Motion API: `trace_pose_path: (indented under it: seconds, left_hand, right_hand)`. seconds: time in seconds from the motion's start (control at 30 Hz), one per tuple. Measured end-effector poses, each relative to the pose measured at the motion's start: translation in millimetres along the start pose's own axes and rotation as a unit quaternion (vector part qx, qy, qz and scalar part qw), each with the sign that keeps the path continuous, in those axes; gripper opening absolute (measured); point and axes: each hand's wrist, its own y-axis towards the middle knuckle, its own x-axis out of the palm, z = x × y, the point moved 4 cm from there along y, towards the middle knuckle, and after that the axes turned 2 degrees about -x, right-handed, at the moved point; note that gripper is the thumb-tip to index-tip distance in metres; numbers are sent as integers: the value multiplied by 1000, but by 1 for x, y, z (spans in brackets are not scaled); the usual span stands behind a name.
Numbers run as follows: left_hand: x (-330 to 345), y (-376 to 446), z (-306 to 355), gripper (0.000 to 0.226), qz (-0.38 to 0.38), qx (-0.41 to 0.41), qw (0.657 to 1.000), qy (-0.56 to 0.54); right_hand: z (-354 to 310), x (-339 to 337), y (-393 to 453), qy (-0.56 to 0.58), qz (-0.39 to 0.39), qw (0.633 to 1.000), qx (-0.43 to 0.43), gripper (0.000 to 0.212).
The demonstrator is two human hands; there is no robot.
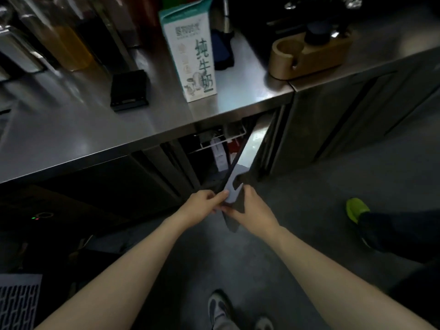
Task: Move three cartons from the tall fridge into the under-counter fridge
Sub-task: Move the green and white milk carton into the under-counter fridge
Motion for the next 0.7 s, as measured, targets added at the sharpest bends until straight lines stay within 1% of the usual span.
trace_pose_path:
  seconds: [0.1, 0.13, 0.27, 0.33, 0.4, 0.47, 0.53, 0.6, 0.7]
  left_hand:
    - [32, 0, 22, 53, -69, 7, 998, 11]
    - [45, 2, 31, 53, -90, 8, 996, 22]
    - [95, 16, 63, 54, -145, 8, 988, 50]
    - [124, 24, 82, 54, -169, 13, 984, 63]
    - [150, 32, 98, 57, -179, 19, 982, 51]
    - [178, 39, 117, 58, -180, 29, 983, 31]
    - [201, 45, 134, 58, -174, 26, 984, 13]
    - [219, 52, 149, 59, -169, 24, 985, -1]
    - [240, 62, 171, 62, -161, 28, 986, -16]
  right_hand:
    - [25, -23, -19, 18, -4, 1000, 11, 84]
    - [35, -35, -27, 27, -2, 1000, 11, 82]
    - [64, -77, -50, 49, 6, 998, 26, 90]
    - [83, -99, -62, 45, 21, 998, 39, 88]
    - [99, -117, -71, 40, 37, 997, 60, 75]
    - [117, -138, -81, 31, 68, 993, 92, 64]
    - [130, -156, -89, 36, 102, 988, 112, 59]
    - [139, -171, -93, 48, 131, 984, 113, 51]
    - [149, -191, -90, 53, 153, 980, 117, 42]
